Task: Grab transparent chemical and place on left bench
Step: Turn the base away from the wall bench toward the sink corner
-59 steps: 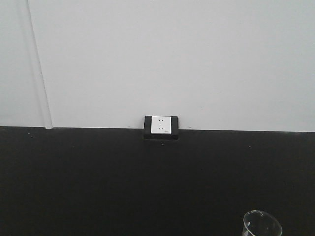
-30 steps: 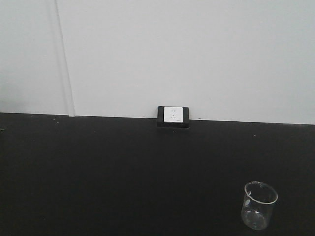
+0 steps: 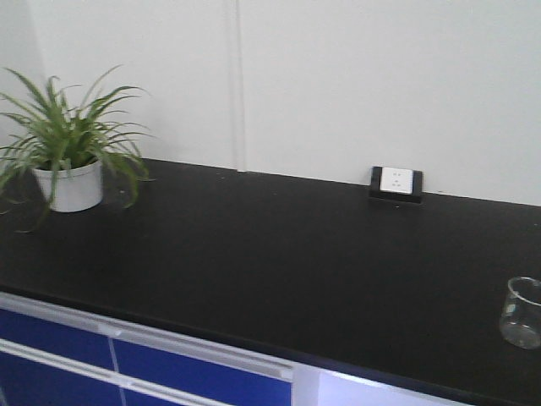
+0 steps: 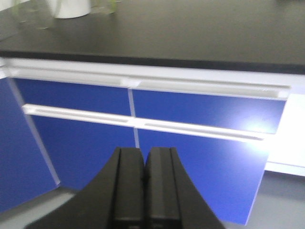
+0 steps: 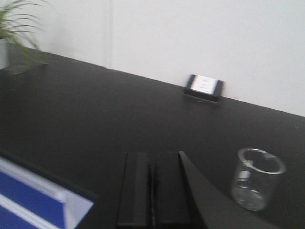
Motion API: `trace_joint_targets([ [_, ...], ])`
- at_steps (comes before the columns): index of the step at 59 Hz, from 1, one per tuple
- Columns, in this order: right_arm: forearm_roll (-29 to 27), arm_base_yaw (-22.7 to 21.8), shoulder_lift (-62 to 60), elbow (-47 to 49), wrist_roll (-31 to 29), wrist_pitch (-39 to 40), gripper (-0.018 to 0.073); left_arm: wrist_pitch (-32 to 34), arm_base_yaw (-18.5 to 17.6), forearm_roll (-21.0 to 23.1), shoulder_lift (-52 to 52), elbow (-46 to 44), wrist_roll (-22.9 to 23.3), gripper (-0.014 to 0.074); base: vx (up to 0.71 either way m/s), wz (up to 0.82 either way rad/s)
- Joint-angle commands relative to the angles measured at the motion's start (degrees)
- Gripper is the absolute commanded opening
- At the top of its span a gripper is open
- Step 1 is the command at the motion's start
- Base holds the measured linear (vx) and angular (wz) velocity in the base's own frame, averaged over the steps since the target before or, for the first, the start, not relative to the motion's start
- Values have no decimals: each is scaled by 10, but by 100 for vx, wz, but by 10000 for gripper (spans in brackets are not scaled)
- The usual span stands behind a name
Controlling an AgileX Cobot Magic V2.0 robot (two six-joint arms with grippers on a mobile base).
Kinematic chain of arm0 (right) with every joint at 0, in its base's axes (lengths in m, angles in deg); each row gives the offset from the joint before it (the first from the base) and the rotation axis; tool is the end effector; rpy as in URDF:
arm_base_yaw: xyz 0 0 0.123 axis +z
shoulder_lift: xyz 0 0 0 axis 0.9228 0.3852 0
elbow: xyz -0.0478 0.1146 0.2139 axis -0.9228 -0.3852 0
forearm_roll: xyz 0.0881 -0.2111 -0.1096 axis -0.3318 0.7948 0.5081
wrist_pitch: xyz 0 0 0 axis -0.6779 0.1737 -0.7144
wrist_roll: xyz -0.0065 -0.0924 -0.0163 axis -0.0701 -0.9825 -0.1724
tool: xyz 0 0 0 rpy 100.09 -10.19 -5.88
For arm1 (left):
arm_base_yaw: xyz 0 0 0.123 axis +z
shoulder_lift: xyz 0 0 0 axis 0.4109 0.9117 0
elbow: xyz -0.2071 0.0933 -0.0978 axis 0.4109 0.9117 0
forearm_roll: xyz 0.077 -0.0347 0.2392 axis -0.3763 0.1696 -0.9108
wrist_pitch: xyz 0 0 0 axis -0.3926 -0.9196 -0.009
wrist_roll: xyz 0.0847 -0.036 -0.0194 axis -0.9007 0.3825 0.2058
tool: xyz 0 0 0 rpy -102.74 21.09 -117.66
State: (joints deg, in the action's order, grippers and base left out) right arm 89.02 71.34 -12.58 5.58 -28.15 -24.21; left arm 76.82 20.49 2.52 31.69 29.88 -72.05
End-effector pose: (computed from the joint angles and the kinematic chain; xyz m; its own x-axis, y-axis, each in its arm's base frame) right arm 0.1761 0.0195 0.2627 -0.0785 -0.1275 -0.9887 -0.1563 0.9811 -0.1141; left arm 0.0996 -0.0066 0.2042 0.0607 0.0280 -0.9978 0.0641 0.9974 0.0319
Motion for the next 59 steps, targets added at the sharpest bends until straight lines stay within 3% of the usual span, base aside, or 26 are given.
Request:
trace_joint_targets([
  [1,1,-1,-2,15,0,37,-3,45,-1,0,-11,9,4,-4,-33,58],
  [59,1,-1,-2,15,0,37,-3,45,-1,0,-11,9,4,-4,-29,71],
])
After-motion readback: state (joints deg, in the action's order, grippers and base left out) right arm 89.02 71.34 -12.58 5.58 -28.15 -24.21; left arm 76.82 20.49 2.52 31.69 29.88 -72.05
